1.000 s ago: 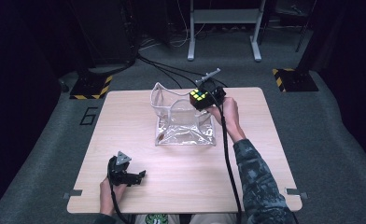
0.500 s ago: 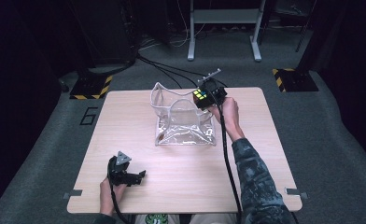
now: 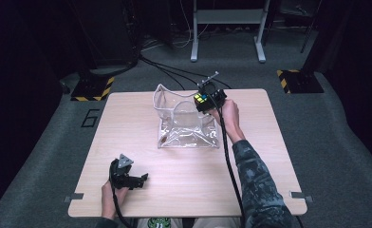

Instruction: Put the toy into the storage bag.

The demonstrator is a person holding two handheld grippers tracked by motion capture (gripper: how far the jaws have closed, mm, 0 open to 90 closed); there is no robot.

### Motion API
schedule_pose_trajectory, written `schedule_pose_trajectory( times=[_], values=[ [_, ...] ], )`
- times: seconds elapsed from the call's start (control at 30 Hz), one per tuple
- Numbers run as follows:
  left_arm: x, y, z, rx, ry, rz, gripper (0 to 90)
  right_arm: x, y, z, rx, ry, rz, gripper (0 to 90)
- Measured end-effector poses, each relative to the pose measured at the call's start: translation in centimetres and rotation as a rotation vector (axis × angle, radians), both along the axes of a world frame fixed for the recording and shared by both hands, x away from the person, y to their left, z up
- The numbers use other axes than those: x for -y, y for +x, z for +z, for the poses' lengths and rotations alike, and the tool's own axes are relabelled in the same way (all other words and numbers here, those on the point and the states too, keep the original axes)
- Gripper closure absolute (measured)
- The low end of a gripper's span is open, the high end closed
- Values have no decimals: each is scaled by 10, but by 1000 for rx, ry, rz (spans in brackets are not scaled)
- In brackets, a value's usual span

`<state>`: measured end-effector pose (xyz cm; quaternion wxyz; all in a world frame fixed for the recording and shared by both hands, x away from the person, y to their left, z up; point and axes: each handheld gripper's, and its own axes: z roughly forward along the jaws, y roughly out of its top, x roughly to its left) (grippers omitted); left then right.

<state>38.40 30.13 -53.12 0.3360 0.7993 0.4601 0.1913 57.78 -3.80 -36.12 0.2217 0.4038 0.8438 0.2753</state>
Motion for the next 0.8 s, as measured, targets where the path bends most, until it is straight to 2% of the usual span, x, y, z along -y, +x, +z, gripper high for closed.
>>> schedule_pose_trajectory(
  times=[0.17,0.2,0.33,0.5,0.57,0.67,0.8],
  values=[
    [0,0,0,0,0,0,4,0,1,0,-1,-9,5,329],
    [0,0,0,0,0,0,4,0,0,0,-14,-1,-17,329],
    [0,0,0,0,0,0,4,1,0,0,-13,5,-16,328],
    [0,0,0,-1,-2,-1,4,2,-5,4,-9,28,-9,163],
    [0,0,0,-2,-4,-1,4,2,-7,7,-12,45,17,138],
    [0,0,0,-3,-4,0,4,1,-13,12,-15,53,27,90],
    [0,0,0,-3,-4,-1,4,4,-22,20,0,78,70,41]
  ],
)
